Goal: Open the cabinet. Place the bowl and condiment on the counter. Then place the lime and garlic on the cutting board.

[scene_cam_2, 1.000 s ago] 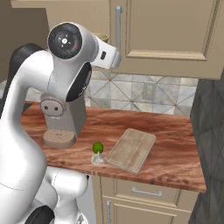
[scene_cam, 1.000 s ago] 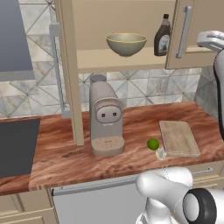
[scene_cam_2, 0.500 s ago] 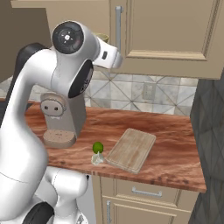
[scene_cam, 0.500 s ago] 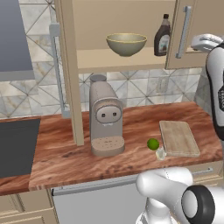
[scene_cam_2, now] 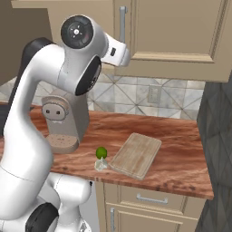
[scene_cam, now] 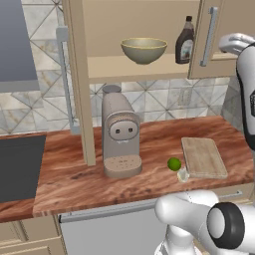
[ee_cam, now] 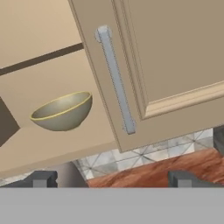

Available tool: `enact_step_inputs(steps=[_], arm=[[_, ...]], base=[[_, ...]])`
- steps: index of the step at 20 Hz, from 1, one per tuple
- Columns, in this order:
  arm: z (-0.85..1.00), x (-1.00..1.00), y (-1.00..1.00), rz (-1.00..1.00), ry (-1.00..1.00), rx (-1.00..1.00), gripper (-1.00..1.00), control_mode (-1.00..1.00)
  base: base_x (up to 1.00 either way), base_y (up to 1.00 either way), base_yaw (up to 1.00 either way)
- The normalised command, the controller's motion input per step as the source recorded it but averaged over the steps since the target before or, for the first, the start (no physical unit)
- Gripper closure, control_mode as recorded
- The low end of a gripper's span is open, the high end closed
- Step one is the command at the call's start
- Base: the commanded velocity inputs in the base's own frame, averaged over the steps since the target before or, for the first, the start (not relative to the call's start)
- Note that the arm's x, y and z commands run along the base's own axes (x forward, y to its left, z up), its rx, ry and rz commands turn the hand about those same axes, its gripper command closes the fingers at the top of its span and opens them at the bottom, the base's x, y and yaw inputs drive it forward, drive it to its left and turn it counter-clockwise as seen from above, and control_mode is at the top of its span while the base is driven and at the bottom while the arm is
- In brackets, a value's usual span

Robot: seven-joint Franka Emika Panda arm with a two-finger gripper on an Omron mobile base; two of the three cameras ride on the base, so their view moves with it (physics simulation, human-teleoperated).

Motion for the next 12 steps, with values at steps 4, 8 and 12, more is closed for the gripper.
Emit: enact_step_inputs(steps=[4,8,12], arm=[[0.00,0.18,-0.01,0.00,-0.10,0.00,-1.00,-1.00],[0.00,0.09,-0.09,0.00,-0.07,0.00,-1.00,-1.00],[0.00,0.07,-0.13,0.00,-0.01,0.00,-1.00,-1.00]], base=[[0.00,0.00,0.00],[0.00,0.00,0.00],[0.00,0.00,0.00]])
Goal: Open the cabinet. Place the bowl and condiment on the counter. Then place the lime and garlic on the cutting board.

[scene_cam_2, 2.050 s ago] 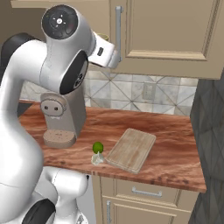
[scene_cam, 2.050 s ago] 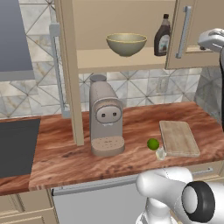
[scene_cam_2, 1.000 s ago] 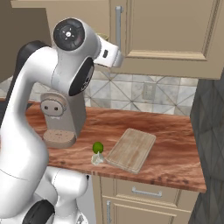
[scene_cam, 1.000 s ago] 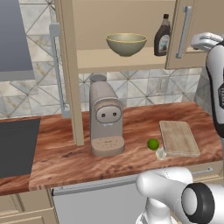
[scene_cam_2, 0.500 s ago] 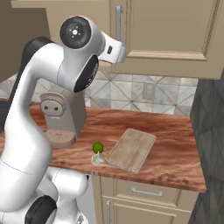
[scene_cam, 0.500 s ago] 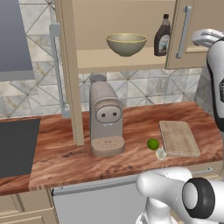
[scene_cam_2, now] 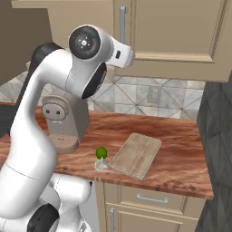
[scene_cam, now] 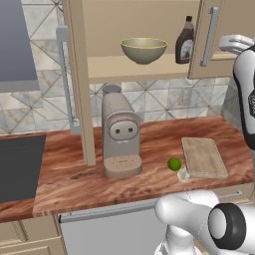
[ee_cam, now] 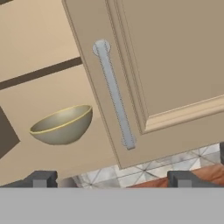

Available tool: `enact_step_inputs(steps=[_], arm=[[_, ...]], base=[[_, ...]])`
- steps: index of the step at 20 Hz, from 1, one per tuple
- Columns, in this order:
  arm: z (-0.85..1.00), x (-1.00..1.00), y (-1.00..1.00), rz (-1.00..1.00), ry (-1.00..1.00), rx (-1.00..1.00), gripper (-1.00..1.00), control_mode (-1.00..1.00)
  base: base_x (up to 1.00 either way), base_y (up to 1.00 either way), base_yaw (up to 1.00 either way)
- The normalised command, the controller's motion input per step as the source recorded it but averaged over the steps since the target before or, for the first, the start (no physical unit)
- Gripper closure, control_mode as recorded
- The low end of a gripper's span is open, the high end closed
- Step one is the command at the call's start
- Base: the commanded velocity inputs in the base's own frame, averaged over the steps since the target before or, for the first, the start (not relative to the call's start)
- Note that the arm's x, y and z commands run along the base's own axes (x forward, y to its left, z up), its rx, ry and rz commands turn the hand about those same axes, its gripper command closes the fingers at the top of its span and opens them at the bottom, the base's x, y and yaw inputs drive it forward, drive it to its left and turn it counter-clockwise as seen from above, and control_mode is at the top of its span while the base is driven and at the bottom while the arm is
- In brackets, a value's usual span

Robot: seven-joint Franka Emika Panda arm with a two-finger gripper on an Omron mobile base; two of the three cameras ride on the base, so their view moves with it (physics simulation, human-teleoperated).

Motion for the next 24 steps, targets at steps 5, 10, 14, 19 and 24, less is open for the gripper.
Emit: enact_step_inputs(steps=[5,10,14,19,24], arm=[[0.00,0.16,-0.05,0.00,0.00,0.00,-1.00,-1.00],[0.00,0.22,0.00,0.00,0.04,0.00,-1.00,-1.00],[0.00,0.24,0.00,0.01,0.07,0.00,-1.00,-1.00],[0.00,0.28,0.00,0.02,0.06,0.00,-1.00,-1.00],[-0.04,0.28,0.00,0.04,0.00,0.00,-1.00,-1.00]], base=[[0.00,0.00,0.00],[0.00,0.00,0.00],[0.00,0.00,0.00],[0.00,0.00,0.00],[0.00,0.00,0.00]])
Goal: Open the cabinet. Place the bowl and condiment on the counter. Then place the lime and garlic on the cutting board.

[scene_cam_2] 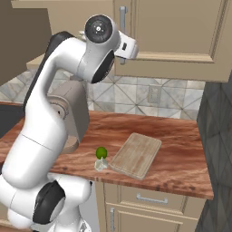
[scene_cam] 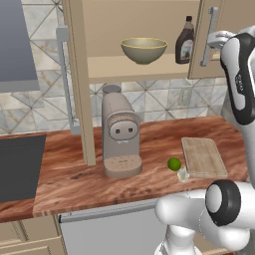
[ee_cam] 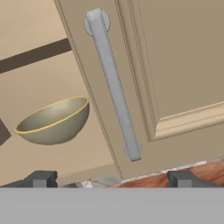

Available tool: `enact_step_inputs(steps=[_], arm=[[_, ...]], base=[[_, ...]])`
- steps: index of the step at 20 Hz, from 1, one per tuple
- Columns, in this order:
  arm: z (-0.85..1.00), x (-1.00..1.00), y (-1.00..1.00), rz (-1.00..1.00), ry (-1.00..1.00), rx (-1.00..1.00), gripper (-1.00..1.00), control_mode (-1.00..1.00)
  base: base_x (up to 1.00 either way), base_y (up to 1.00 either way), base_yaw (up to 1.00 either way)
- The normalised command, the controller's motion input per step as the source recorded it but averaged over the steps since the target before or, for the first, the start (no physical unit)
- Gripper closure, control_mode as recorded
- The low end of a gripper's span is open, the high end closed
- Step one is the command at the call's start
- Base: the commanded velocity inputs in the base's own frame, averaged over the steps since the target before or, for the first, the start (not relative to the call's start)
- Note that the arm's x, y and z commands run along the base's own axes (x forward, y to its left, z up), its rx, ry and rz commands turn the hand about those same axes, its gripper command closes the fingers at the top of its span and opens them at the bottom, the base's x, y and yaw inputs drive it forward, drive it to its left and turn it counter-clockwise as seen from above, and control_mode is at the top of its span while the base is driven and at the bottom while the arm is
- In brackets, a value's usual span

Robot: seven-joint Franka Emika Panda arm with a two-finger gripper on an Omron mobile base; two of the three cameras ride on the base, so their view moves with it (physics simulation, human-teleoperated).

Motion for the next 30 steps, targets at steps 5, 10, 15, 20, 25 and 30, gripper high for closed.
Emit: enact_step_inputs(steps=[5,10,15,20,25,30], arm=[[-0.06,0.30,0.00,0.02,0.00,0.00,-1.00,-1.00],[-0.02,0.29,0.00,0.01,0.00,0.00,-1.00,-1.00],[-0.02,0.27,0.00,0.00,0.00,0.00,-1.00,-1.00],[-0.01,0.26,0.00,0.01,0.00,0.00,-1.00,-1.00],[-0.02,0.22,0.00,0.04,0.00,0.00,-1.00,-1.00],[-0.01,0.18,-0.03,0.04,0.00,0.00,-1.00,-1.00]], base=[[0.00,0.00,0.00],[0.00,0.00,0.00],[0.00,0.00,0.00],[0.00,0.00,0.00],[0.00,0.00,0.00],[0.00,0.00,0.00]])
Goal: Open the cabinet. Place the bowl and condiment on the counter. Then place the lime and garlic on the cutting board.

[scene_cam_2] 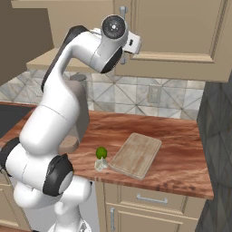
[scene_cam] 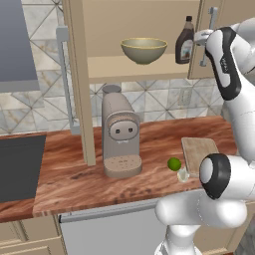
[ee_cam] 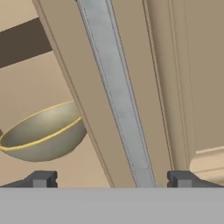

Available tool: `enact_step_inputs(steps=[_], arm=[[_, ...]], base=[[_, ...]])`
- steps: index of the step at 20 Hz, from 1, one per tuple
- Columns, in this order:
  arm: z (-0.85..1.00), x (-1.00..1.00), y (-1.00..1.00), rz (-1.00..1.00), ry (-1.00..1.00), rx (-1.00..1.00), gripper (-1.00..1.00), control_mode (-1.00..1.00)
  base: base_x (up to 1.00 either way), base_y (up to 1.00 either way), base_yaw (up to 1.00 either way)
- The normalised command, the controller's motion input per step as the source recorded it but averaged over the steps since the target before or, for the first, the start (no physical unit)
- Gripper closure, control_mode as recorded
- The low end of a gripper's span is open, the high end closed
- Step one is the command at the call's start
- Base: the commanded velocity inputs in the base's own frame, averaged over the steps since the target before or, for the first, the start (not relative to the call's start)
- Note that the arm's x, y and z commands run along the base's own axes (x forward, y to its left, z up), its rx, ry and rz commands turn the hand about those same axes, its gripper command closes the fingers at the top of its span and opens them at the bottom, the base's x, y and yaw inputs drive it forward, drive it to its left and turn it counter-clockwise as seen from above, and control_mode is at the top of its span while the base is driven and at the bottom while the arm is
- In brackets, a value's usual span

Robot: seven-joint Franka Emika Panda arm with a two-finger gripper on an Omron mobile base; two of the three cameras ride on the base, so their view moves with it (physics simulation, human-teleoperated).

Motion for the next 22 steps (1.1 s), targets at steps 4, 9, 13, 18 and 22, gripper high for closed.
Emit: enact_step_inputs(steps=[4,9,13,18,22], arm=[[0.00,0.10,-0.12,0.06,0.00,0.00,-1.00,-1.00],[0.00,0.02,-0.17,0.02,0.00,0.00,-1.00,-1.00],[-0.02,0.14,0.00,0.00,0.00,0.00,-1.00,-1.00],[-0.09,0.22,0.00,0.00,-0.01,-0.02,-1.00,-1.00],[-0.07,0.21,-0.04,0.02,-0.02,-0.01,-1.00,-1.00]], base=[[0.00,0.00,0.00],[0.00,0.00,0.00],[0.00,0.00,0.00],[0.00,0.00,0.00],[0.00,0.00,0.00]])
